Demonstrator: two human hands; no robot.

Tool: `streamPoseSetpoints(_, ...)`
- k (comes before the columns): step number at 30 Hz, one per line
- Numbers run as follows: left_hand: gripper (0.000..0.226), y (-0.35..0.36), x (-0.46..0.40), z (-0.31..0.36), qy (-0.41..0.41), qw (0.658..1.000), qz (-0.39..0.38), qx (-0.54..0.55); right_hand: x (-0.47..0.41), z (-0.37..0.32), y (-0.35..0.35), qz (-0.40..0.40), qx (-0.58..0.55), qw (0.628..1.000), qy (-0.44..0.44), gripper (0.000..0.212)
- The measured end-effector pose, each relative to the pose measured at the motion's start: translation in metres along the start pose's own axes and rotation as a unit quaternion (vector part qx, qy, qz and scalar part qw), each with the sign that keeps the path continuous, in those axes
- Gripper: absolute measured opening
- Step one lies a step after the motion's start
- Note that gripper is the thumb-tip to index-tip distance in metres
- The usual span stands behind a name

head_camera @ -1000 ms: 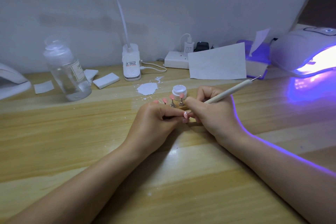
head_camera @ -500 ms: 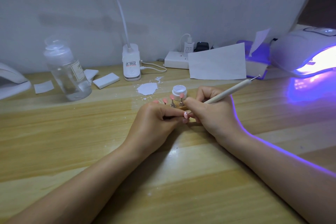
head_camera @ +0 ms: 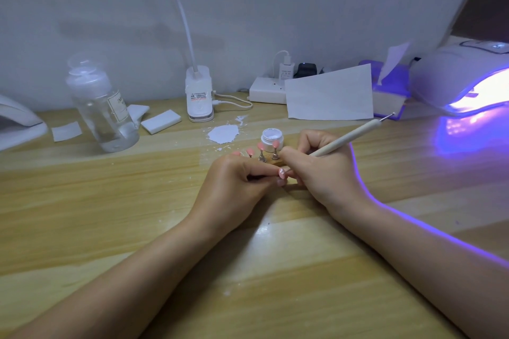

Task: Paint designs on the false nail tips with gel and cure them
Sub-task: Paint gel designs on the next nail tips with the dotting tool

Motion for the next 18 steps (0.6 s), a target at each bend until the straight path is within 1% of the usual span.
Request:
streamPoseSetpoints(8,0.018,-0.0002,-0.0003,0.0028,0.013,1.000,0.000,-0.020,0.0010,-0.0002,-0.0002,0.001,0.006,1.000,-0.002,0.053)
streamPoseSetpoints(18,0.026,0.0001,-0.0009,0.0050,0.022,0.999,0.001,-0.030,0.0001,0.0004,-0.0013,0.013,0.017,1.000,-0.005,0.052)
Point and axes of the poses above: each hand's wrist, its own x-axis away from the middle knuckle, its own y-axis out of the palm, z = x × y, the point moved 5 cm from there along -x, towards the middle knuckle, and after that the axes turned 6 degrees about y, right-handed, at the moved point
